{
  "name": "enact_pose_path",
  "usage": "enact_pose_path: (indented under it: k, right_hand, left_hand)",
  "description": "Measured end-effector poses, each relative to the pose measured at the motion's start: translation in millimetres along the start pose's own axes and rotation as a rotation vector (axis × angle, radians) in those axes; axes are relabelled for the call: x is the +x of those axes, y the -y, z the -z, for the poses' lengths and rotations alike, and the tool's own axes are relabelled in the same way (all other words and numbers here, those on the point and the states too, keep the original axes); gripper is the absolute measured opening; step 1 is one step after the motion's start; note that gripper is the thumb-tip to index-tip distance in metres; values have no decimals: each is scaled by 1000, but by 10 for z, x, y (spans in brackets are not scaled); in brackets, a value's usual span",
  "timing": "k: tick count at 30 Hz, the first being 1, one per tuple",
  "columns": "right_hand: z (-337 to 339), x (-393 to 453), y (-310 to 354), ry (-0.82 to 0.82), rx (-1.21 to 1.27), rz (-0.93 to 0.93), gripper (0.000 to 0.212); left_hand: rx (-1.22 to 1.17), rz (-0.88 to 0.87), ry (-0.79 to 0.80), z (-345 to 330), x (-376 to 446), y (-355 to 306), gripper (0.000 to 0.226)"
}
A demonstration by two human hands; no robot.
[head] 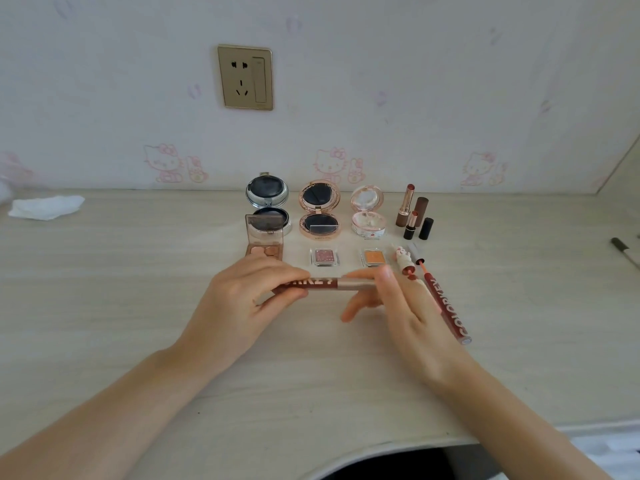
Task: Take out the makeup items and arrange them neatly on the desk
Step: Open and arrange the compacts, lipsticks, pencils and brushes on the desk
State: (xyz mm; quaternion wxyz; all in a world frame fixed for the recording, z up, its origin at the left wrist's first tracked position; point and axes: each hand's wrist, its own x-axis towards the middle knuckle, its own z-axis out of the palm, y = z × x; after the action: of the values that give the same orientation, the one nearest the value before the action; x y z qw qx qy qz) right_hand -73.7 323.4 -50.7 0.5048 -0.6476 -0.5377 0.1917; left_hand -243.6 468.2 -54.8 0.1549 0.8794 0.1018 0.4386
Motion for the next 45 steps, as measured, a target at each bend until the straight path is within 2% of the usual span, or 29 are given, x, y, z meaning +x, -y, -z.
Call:
enact_pose_path:
  k: [2,8,15,19,23,30,36,40,43,45]
  right_hand:
    - [0,13,-4,-26,-42,-28,52]
    - [5,38,-38,-92,-91,108,12]
    - [5,51,-52,-75,-7,127,24]
    - [4,46,-40,-23,72,-29,28]
    - [7,43,-15,-40,-9,-94,40]
    - [-4,61,-23,-124,11,6,6]
    - [9,55,-37,-120,-14,42,24]
    - [23,75,-21,-176,17,-65,15]
    - [17,64,-26,-121,-46,-104,38]
    - [13,54,-17,-111,-87,-76,35]
  left_hand:
    - [-4,-23,1,-3,1,-9,24]
    - [-110,77,37,27,7,-42,25]
    - [-136,103,51,24,19,-45,25]
    - [-100,30,47,-4,8,-57,23]
    - [-98,22,34,-8,-5,-62,22]
    - [-123,91,47,7,1,-56,24]
    - [-114,93,42,14,9,-58,26]
    - [-111,93,40,19,13,-73,26]
    - [-117,89,43,19,8,-77,26]
    - [-116,90,45,17,4,-68,25]
